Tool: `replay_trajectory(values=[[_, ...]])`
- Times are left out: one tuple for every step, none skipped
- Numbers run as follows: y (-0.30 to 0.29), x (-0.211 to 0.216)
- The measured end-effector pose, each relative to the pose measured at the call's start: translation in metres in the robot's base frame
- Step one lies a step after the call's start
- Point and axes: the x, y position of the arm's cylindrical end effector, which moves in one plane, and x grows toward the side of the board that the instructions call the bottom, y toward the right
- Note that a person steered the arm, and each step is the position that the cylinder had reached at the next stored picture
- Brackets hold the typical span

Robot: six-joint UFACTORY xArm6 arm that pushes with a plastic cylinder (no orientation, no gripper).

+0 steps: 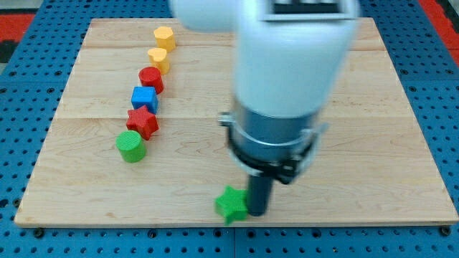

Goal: Push the green star closer to the green circle

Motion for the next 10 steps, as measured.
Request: replay_trajectory(values=[[-0.027, -0.015], [-0.030, -0.024], [-0.002, 0.002], [-0.043, 0.021], [-0.102, 0.021], [-0.127, 0.003], [-0.125, 0.022], [-0.108, 0.019], [-0.083, -0.004], [-0.084, -0.022]])
